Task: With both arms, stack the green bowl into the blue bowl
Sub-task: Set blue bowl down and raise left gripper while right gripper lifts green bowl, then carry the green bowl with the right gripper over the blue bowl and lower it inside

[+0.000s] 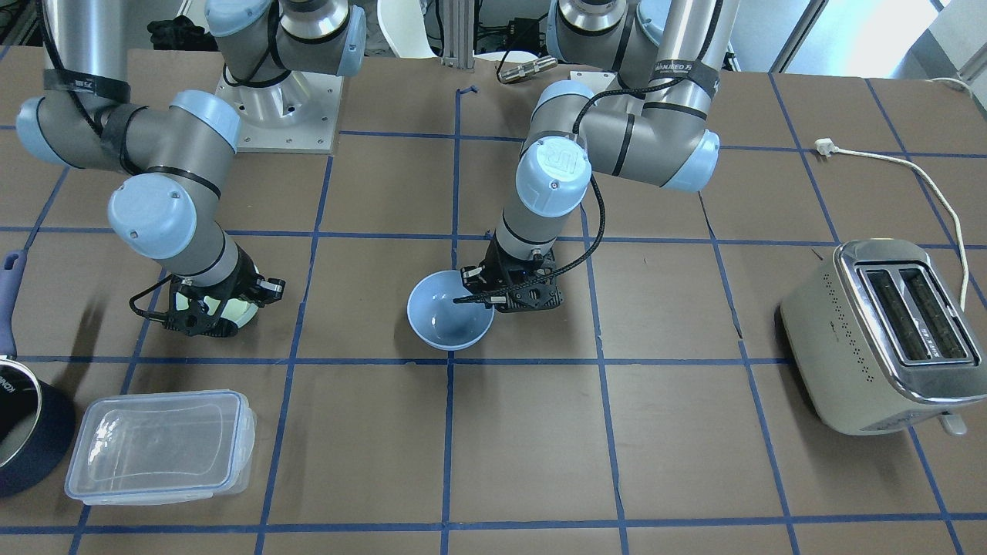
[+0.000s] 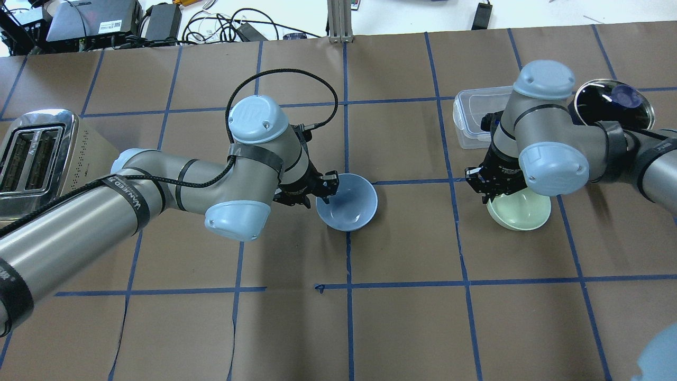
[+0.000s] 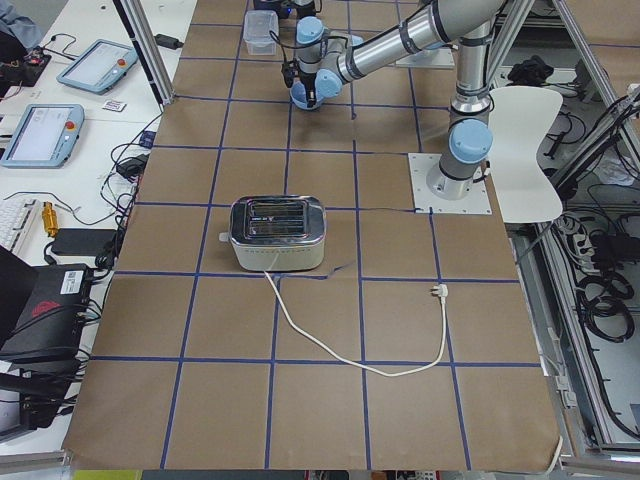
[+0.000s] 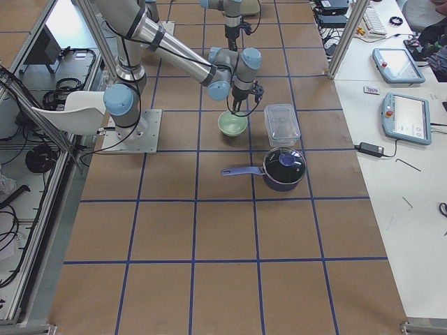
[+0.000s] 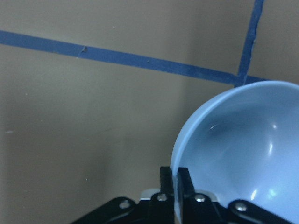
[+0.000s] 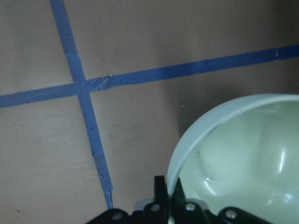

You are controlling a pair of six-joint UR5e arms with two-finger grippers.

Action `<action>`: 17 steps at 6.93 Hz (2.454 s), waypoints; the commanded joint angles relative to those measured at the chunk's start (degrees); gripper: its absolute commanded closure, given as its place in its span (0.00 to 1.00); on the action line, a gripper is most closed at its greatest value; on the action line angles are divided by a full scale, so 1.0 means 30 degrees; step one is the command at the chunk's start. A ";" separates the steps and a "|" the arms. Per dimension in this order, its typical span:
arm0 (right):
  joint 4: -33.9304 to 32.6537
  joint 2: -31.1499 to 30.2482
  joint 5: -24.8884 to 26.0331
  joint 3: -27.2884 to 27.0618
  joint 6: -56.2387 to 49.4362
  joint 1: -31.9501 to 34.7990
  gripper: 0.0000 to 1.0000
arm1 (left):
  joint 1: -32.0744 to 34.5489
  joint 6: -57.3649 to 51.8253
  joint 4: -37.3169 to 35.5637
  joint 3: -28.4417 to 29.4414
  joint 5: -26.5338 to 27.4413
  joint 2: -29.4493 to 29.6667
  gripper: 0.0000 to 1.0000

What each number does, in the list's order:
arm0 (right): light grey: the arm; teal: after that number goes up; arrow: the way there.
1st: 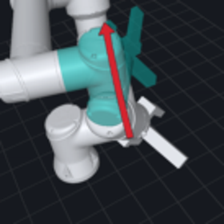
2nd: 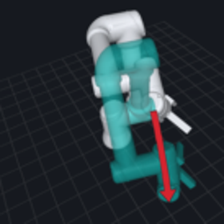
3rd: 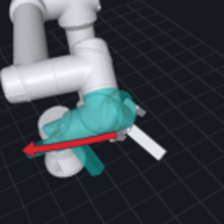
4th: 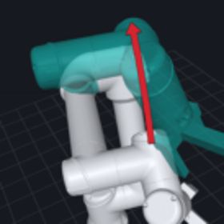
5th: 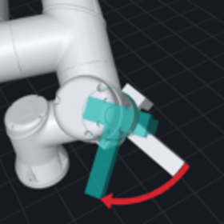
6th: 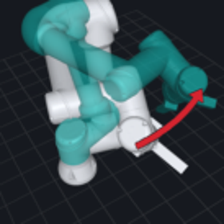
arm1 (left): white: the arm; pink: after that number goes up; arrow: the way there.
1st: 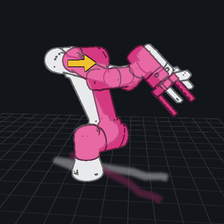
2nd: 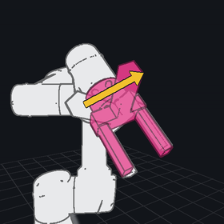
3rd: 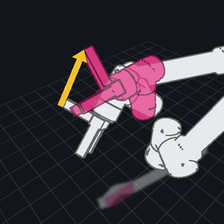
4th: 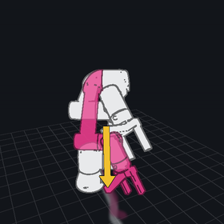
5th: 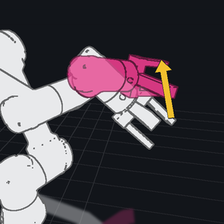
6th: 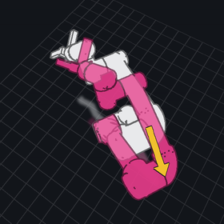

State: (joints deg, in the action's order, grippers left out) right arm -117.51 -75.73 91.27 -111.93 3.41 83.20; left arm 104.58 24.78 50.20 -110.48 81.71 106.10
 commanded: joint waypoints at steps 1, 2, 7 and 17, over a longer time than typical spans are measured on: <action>0.2127 -0.0128 -0.0070 0.2025 0.1436 0.0592 1.00 | -0.1161 -0.1740 0.3569 0.2329 0.0184 -0.0880 0.01; 0.3213 -0.0128 -0.0070 0.3080 0.2658 0.1380 1.00 | -0.2299 -0.5381 0.6817 0.3880 0.1346 -0.1639 0.00; 0.4483 0.1942 -0.0422 0.6626 1.1589 0.7821 1.00 | -0.5709 -0.8963 1.3675 0.8993 0.2647 -0.4773 0.00; 0.5189 0.5408 -0.2591 1.0210 1.6440 1.0880 1.00 | -0.5005 -0.7381 1.1303 0.7060 0.2646 -0.4811 0.00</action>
State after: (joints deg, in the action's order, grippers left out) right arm -101.40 -59.75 83.42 -81.43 52.65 115.82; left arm 89.55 2.43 84.25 -89.31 89.61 91.51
